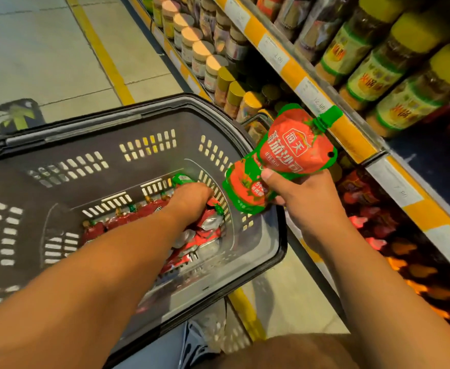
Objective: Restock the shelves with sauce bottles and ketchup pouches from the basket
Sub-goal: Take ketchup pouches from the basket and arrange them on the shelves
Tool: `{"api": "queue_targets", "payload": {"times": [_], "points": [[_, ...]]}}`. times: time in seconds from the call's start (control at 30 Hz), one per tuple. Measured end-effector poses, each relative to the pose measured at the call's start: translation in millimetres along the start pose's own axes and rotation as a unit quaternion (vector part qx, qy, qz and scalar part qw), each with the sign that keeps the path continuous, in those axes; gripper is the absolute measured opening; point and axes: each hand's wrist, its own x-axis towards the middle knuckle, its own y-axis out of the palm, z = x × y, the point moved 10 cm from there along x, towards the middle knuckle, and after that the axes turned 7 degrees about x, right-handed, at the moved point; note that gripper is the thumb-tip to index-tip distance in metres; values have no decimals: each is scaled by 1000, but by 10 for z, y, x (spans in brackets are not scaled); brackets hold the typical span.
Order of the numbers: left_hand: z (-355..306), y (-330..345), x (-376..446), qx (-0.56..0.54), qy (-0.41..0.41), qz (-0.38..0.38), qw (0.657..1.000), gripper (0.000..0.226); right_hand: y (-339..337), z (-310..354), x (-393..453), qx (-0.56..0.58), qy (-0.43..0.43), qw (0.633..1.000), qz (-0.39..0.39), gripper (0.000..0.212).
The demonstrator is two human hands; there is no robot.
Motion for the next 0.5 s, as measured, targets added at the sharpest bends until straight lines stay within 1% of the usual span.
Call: {"api": "queue_targets", "payload": {"times": [0.13, 0.17, 0.23, 0.27, 0.3, 0.37, 0.4, 0.5], "points": [[108, -131, -84, -70, 18, -20, 997, 19, -47, 49, -4, -1, 5, 1000, -10, 16], [188, -184, -134, -104, 12, -31, 994, 22, -46, 71, -9, 3, 4, 1000, -12, 16], [411, -369, -280, -201, -37, -66, 977, 26, -43, 106, -25, 11, 1, 1000, -14, 15], [530, -471, -376, -262, -72, -84, 959, 25, -39, 122, -39, 13, 1, 1000, -15, 14], [646, -572, -470, -326, -107, -105, 933, 20, -38, 136, -55, 12, 0, 1000, -14, 13], [894, -688, -691, -442, -192, -126, 867, 7, -35, 184, -107, 17, -4, 1000, -16, 13], [971, -734, -797, -485, -222, -124, 836, 11, -41, 217, -143, 25, -3, 999, -21, 13], [1046, -987, -1078, -582, -254, -153, 758, 44, -76, 382, -283, 37, -18, 999, -32, 11]]}}
